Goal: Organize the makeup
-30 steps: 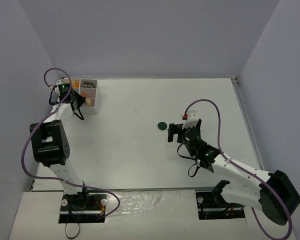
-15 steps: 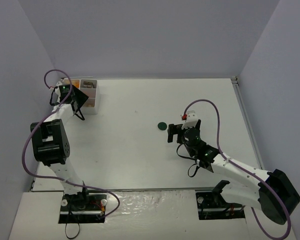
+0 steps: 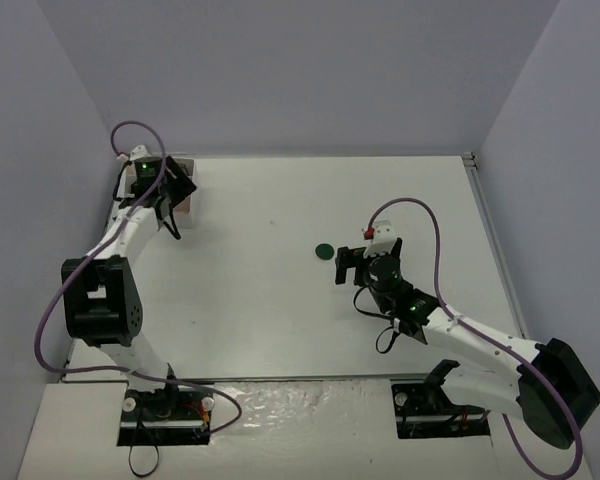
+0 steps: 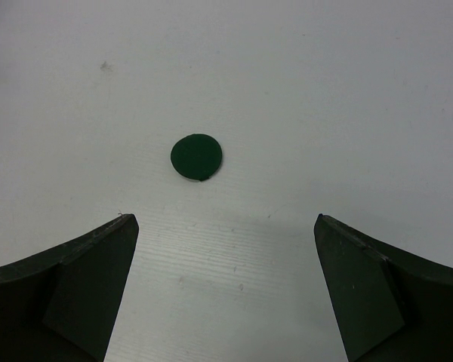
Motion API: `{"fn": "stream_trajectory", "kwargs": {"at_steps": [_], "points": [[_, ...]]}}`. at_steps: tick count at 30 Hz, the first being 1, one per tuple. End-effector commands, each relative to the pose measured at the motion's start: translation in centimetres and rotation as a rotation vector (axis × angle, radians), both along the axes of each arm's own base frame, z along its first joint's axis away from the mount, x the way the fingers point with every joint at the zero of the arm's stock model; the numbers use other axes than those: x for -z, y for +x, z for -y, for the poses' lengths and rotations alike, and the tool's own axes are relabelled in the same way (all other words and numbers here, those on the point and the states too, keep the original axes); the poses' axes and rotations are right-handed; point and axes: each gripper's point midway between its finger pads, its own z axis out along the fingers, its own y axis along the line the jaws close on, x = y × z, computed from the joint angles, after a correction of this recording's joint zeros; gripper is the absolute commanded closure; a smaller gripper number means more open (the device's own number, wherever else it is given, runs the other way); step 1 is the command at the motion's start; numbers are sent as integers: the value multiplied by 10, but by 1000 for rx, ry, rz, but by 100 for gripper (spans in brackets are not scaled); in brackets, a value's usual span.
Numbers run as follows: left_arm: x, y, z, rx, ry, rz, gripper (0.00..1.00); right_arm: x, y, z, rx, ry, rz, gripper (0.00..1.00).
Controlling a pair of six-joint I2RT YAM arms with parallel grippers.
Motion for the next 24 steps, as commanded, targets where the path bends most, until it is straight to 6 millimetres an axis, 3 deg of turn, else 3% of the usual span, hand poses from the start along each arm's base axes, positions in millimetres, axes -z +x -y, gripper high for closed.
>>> {"fn": "stream_trajectory", "kwargs": {"at_steps": [1,5,11,16,20,24], "points": [[-85,-20,117,327,112,187,36,-42,8,-3,14,97,117,0],[-59,-55,201,514,87,117,36,-56,1,0,-3,135,170,0],[-13,-111,293,628,-22,-9,36,-78,-10,10,-4,191,257,0],[18,-131,326,614,-104,-73,36,-86,-15,18,12,227,300,0],[29,-132,338,565,-149,-76,40,-85,-14,17,12,223,294,0],[53,-135,344,488,-174,-150,57,-79,-11,14,3,199,275,0]]}}
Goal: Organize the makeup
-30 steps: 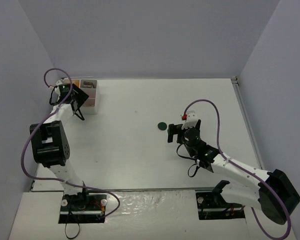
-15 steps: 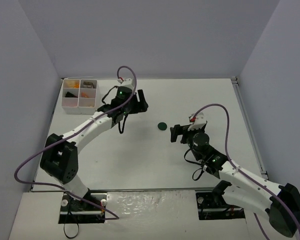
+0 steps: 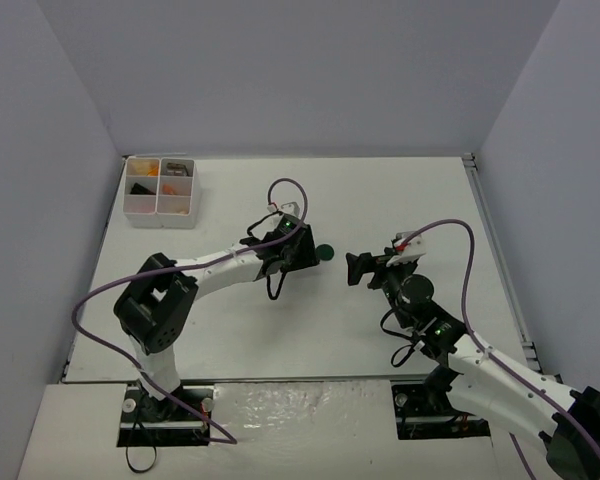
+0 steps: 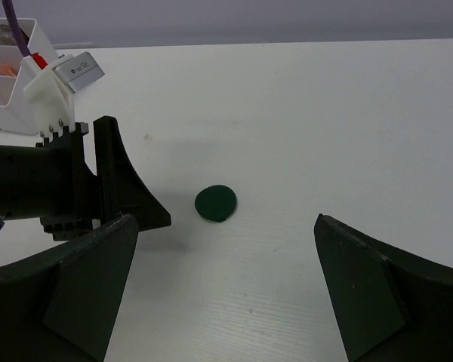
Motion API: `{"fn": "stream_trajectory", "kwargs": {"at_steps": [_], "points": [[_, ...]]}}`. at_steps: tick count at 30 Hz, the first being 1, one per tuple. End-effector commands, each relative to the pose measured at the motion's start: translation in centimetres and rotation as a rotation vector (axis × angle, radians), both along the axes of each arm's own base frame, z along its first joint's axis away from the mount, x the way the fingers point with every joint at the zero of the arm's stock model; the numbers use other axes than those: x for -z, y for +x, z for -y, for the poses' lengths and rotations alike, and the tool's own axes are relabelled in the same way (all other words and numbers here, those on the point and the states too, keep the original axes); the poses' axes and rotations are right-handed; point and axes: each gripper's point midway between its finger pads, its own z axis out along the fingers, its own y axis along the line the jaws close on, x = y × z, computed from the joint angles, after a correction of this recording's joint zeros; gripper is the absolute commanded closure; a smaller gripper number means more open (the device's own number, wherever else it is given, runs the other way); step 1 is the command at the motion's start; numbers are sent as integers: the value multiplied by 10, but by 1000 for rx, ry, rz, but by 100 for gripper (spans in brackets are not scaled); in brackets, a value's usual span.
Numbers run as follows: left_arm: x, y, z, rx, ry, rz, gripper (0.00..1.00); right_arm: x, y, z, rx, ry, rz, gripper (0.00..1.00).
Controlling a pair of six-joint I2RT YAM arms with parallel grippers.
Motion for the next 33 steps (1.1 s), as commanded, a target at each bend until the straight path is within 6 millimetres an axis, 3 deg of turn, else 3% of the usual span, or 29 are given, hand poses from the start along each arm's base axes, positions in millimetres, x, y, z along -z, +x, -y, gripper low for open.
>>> {"fn": "stream_trajectory", "kwargs": {"at_steps": [1,5,19,33], "points": [[-28,23,22,-152,-145,42,60,-23,9,-3,16,40,63,0],[-24,31,31,-234,-235,23,66,-20,10,-4,14,32,54,0],[-14,57,51,-345,-324,18,66,-22,10,-6,4,35,57,0],[4,60,53,-387,-341,-13,67,-22,10,-6,4,34,56,0]]}}
